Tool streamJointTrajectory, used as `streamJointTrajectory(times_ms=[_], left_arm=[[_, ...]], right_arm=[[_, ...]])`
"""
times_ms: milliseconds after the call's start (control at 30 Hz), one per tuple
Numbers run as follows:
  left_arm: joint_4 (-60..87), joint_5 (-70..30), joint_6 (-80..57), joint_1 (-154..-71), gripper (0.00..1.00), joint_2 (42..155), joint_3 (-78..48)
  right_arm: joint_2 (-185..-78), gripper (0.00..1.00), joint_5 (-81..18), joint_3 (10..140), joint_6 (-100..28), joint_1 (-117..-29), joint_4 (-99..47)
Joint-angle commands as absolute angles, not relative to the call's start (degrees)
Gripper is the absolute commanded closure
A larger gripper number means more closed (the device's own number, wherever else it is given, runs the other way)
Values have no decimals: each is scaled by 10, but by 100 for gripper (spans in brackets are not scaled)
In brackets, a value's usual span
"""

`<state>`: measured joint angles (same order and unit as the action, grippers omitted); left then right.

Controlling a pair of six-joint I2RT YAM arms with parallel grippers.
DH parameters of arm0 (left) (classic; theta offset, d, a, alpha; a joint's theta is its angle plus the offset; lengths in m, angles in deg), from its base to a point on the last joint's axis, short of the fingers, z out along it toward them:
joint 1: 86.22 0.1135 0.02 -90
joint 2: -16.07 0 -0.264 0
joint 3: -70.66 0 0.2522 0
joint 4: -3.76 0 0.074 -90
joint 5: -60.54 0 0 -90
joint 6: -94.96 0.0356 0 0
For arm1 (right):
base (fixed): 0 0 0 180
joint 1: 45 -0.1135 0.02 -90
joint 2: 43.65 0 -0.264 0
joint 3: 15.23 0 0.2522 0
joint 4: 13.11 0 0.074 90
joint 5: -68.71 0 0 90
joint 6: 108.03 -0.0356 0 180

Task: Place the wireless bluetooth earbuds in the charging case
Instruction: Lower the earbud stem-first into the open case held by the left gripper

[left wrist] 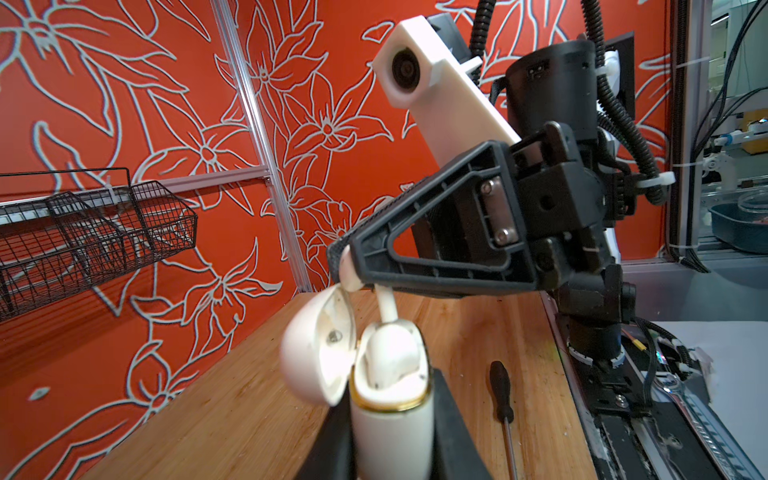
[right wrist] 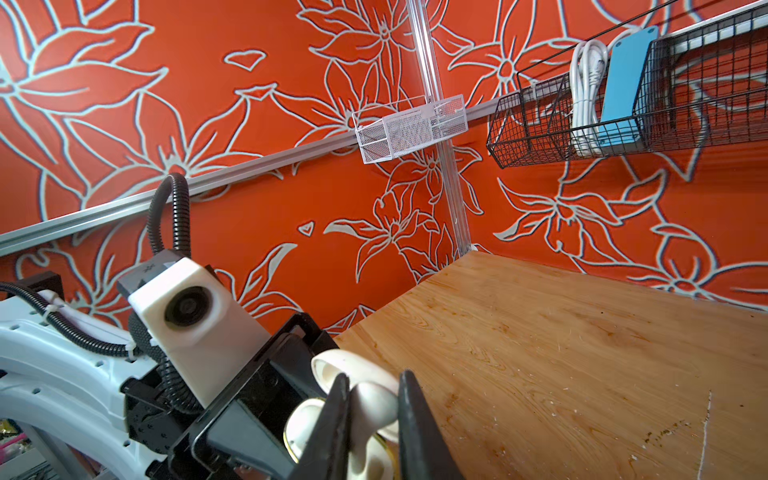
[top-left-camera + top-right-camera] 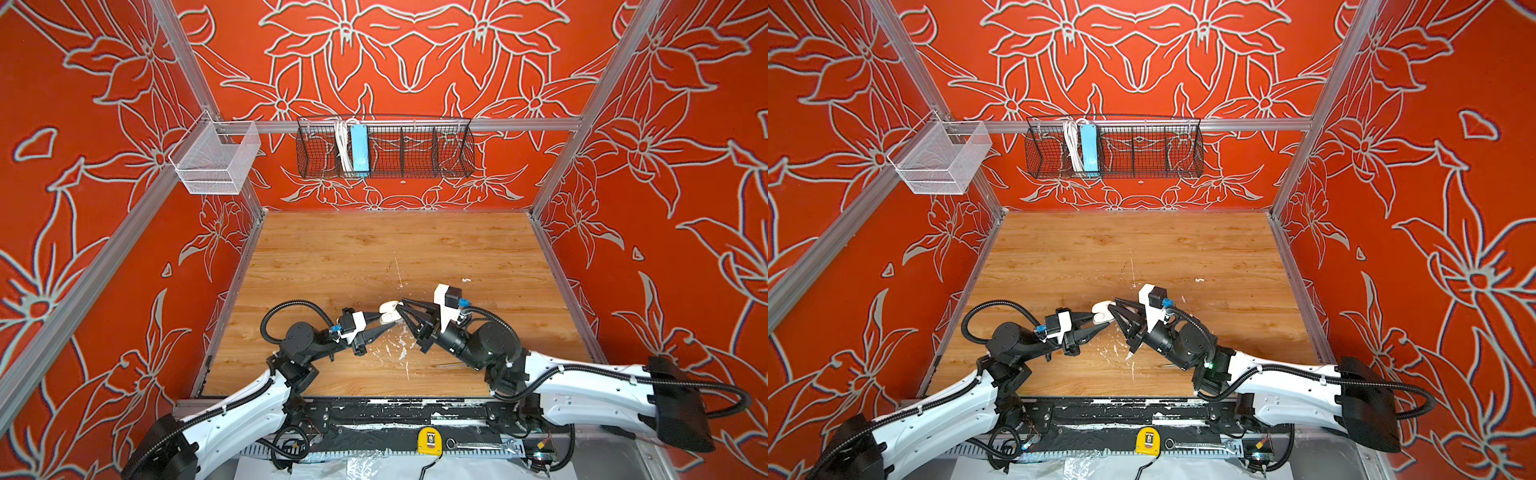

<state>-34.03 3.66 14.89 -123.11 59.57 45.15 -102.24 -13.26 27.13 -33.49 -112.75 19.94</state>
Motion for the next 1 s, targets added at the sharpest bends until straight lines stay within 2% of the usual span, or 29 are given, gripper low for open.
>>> streamJointTrajectory(times_ms=[0,400,600,967], left_arm=[[-362,54,162,-1238,100,586,454],[-338,14,160,-1248,100,554,454],[-323,-30,159,-1251,100,534,458],[-314,-49,159,-1252,100,528,458]], right_arm=[[-1025,99,-116,258,-316,-1132,224],[-1067,99,-97,256,-266,-1136,263],[-1073,99,-90,259,-254,-1139,261],[-1090,98,-100,282,-249,-1147,241]])
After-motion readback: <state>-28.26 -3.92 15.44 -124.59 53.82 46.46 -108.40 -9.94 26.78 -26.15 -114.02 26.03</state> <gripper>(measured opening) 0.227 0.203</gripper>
